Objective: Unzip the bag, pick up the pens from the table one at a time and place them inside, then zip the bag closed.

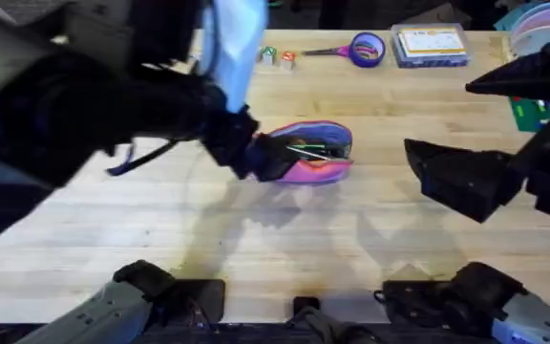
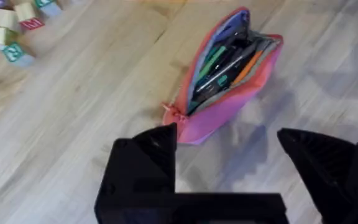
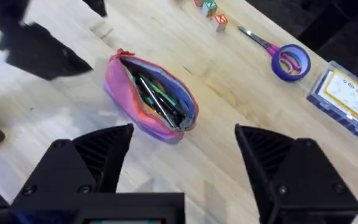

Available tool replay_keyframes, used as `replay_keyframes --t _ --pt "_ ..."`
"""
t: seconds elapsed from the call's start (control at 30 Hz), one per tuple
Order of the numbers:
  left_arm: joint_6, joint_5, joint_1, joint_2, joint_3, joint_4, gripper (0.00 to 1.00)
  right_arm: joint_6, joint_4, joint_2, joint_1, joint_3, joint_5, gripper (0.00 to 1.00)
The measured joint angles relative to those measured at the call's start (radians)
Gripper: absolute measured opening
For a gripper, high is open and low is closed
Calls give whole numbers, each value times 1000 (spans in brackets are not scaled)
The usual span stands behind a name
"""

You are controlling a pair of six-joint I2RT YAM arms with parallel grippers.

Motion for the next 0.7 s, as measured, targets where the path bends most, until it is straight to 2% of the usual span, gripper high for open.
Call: replay_keyframes --t 0.2,0.27,0.47,0.57,0.7 --pt "113 66 152 -54 0 -78 994 0 0 0 0 0 0 998" --pt "152 97 216 -57 0 -91 993 0 0 0 0 0 0 998" --pt "213 178 384 -56 0 -100 992 0 10 1 0 0 0 997" --pt "225 191 435 -56 0 -100 993 0 14 14 0 0 0 998" --pt "233 192 447 -56 0 -103 993 0 14 54 0 0 0 998"
